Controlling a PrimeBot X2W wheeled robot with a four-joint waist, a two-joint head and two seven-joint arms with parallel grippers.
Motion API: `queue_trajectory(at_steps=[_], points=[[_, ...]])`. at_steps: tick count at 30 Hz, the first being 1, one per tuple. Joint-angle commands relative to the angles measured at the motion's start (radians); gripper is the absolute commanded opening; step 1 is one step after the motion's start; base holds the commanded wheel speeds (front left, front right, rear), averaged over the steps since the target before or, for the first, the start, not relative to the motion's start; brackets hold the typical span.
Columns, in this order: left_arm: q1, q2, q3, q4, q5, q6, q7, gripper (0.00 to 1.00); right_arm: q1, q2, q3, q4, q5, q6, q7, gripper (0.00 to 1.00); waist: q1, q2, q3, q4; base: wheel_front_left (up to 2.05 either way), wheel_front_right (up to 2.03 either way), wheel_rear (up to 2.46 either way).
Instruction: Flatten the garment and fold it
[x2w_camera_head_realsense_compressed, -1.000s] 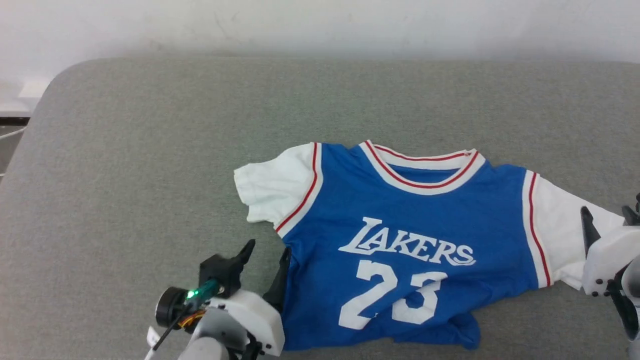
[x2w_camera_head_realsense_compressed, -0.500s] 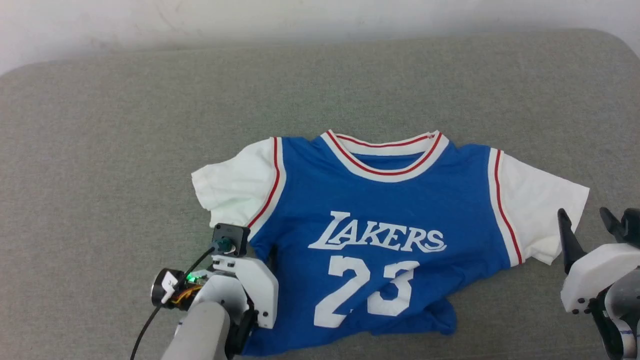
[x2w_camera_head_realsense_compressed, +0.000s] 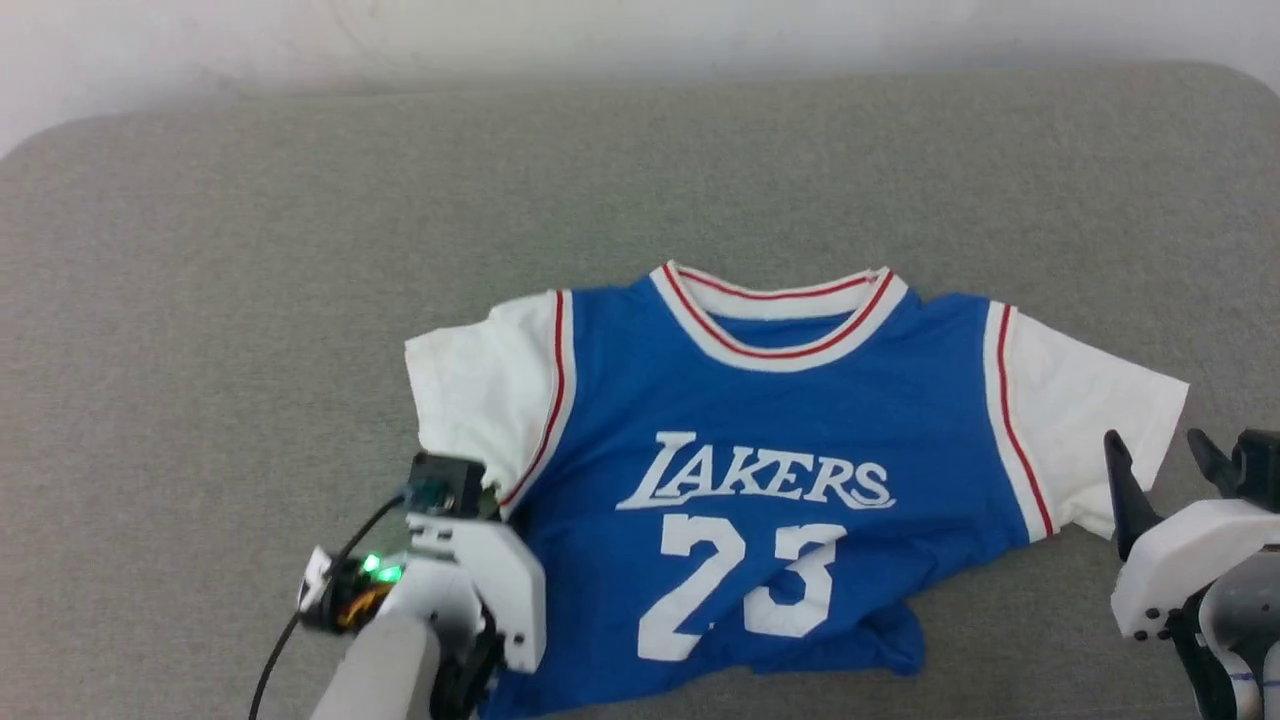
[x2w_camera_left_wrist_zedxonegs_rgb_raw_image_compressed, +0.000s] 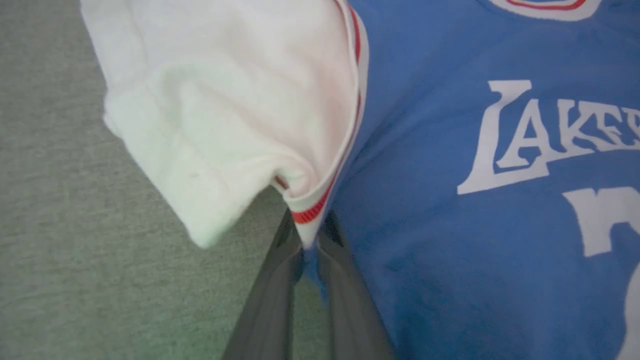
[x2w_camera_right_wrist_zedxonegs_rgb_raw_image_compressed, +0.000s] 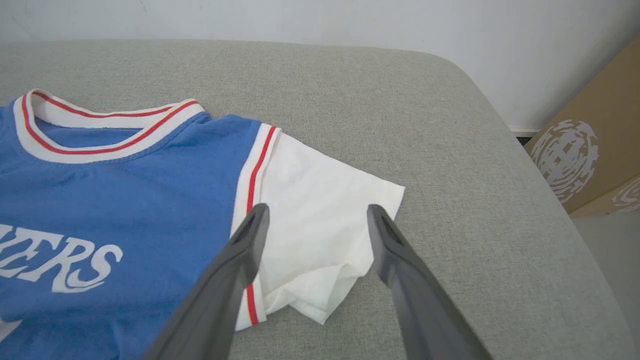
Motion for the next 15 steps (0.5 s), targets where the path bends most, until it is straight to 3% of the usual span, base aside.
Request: queue_trajectory(at_steps=[1,7,8,9,15], points=[[0.085,0.028,0.014,-0.005,-0.015,0.005,0.024,0.0,0.02,0.007,-0.002,0.005,0.002,-0.002,-0.002,1.0,0.0,0.0,-0.033,0.027,0.0,0.0,0.0],[0.227,0.046,-0.005,-0.155,-0.056,-0.031,0.085,0.0,0.045,0.018,-0.004,0.016,0.002,-0.002,0.003,1.0,0.0,0.0,-0.063,0.053,0.0,0.0,0.0],[0.244,0.044,-0.011,-0.18,-0.065,-0.037,0.095,0.17,0.046,0.019,-0.003,0.018,0.001,-0.002,0.003,1.0,0.0,0.0,-0.064,0.055,0.0,0.0,0.0],[0.257,0.045,-0.018,-0.204,-0.068,-0.041,0.104,1.0,0.046,0.021,-0.002,0.02,0.001,-0.002,0.004,1.0,0.0,0.0,-0.065,0.055,0.0,0.0,0.0],[0.274,0.102,0.007,-0.353,-0.048,-0.013,0.133,1.0,0.039,0.028,0.006,0.019,0.006,-0.002,0.001,1.0,0.0,0.0,-0.052,0.036,0.0,0.0,0.0]])
